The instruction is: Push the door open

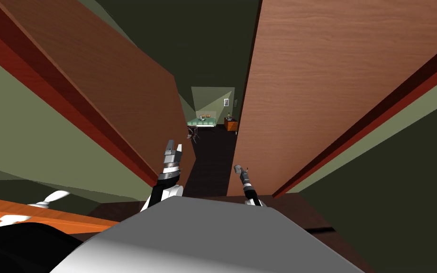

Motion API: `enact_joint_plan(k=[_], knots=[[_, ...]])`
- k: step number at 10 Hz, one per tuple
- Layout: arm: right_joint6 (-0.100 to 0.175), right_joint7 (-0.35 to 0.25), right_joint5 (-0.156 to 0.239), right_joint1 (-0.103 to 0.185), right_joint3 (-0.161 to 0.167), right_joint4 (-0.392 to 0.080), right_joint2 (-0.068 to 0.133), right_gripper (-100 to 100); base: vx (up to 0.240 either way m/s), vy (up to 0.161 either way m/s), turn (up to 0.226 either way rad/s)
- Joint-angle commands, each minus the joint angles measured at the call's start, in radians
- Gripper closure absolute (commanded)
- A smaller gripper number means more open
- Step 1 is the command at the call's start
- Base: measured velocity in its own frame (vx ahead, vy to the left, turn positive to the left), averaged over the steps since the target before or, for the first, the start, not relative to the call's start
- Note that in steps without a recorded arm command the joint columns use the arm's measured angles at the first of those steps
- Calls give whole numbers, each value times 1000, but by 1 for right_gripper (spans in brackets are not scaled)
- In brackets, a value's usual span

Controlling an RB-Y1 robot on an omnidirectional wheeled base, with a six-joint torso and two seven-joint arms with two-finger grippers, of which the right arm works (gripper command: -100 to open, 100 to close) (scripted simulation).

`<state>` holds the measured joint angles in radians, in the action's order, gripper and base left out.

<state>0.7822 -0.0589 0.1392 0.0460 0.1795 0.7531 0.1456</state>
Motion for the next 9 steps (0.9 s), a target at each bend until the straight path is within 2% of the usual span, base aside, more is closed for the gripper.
enact_joint_plan(k=[1,9], knots=[[5,4,7,8,-17,5,5,100,189,36,-26],[4,37,51,13,-113,-18,8,100,205,88,-58]])
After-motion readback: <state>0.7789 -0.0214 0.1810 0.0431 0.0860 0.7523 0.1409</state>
